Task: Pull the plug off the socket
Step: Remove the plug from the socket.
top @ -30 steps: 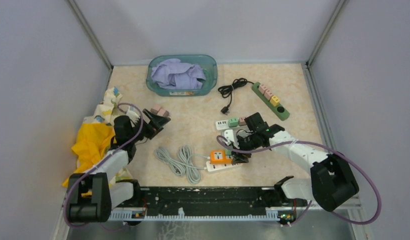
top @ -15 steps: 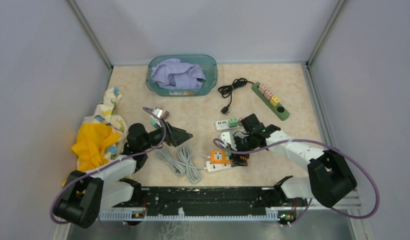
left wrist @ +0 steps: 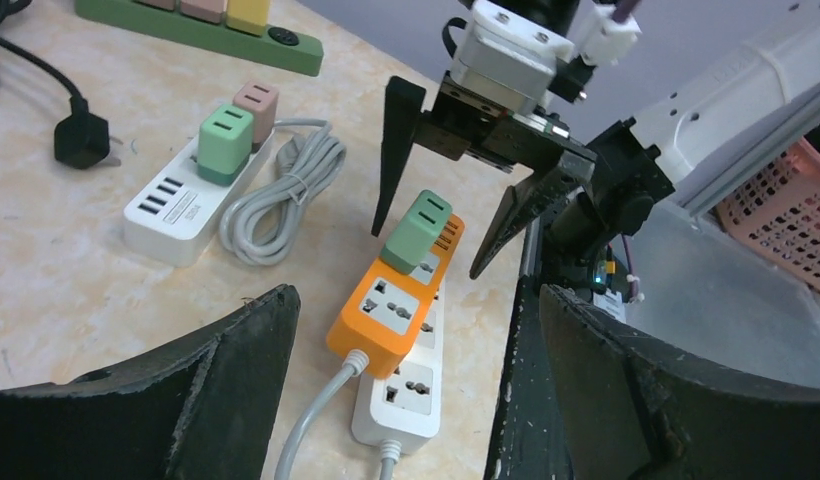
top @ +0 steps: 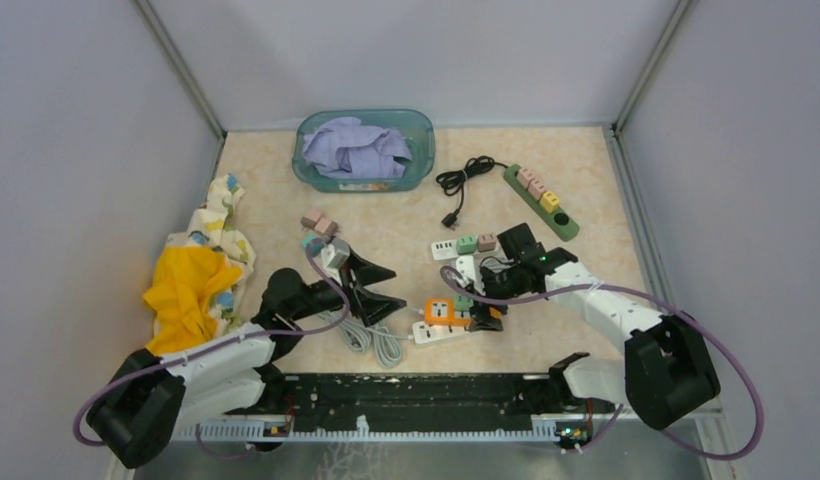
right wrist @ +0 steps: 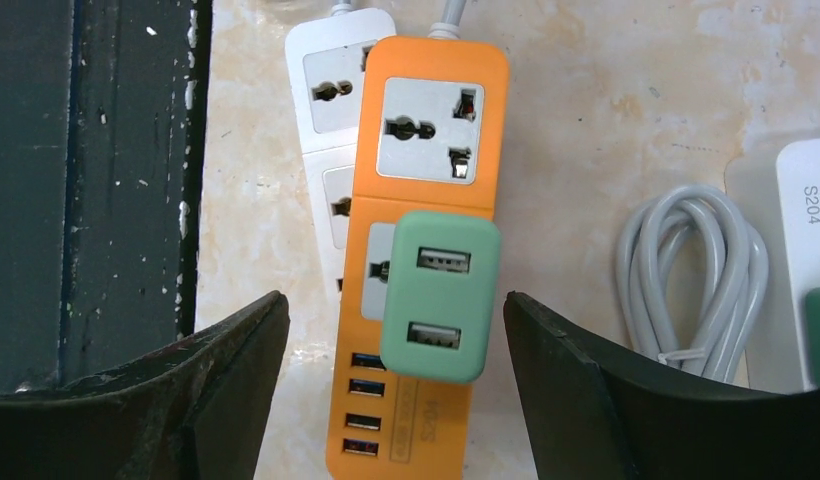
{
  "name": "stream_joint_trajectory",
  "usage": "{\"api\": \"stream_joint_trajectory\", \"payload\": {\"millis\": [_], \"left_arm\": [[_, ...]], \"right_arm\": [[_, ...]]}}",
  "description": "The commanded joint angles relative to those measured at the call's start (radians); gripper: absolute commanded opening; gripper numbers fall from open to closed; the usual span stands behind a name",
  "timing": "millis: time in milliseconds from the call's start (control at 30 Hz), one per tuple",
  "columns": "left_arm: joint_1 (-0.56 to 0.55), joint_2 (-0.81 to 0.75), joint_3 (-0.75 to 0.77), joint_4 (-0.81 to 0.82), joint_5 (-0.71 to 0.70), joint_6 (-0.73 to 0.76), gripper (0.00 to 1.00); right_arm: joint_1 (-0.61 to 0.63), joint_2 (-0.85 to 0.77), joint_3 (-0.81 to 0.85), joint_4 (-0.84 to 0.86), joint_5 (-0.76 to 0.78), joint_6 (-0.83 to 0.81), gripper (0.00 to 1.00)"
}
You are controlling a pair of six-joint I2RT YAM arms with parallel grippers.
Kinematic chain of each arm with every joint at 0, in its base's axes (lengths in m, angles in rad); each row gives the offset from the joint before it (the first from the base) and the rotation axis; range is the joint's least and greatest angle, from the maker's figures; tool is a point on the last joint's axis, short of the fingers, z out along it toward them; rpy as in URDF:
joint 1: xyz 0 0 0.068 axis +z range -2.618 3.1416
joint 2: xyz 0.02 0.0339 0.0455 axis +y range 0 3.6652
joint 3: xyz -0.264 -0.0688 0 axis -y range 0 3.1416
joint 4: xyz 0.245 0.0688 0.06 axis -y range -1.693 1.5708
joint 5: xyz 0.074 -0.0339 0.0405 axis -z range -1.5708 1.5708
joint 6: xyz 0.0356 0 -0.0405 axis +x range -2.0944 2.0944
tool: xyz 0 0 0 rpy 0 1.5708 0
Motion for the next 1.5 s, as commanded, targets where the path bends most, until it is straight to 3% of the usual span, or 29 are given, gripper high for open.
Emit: {"api": "stream_joint_trajectory", "payload": {"millis": [0, 167, 500, 600, 733, 900, 1467], "left_arm": [[-0.085, 0.019, 0.027, 0.024, -0.046, 0.170, 0.95], [-0.126, 0.103, 0.109, -0.029, -0.016, 0.248, 0.99], [-0.134, 0.409, 0.254, 0.086, 0.169, 0.277, 1.00], [-0.179, 0.446, 0.222, 0.184, 0.152, 0.424, 0.99], [-0.237, 0.482, 0.239, 0.130, 0.117, 0.675, 0.97], [-0.269, 0.565, 0.350, -0.011, 0.101, 0.795, 0.90], [-0.315, 0.749, 0.519, -0.104, 0.148, 0.786, 0.61]], "right_arm": [[-0.054, -0.041, 0.053, -0.048, -0.092, -0.037, 0.79], [-0.137, -0.089, 0.065, -0.092, -0.156, -0.063, 0.79], [-0.238, -0.134, 0.071, -0.144, -0.207, -0.116, 0.79], [-0.240, -0.131, 0.072, -0.149, -0.202, -0.122, 0.79], [-0.239, -0.127, 0.072, -0.152, -0.197, -0.127, 0.79], [-0.239, -0.123, 0.070, -0.153, -0.199, -0.131, 0.79], [-0.239, -0.118, 0.070, -0.158, -0.199, -0.141, 0.78]]}}
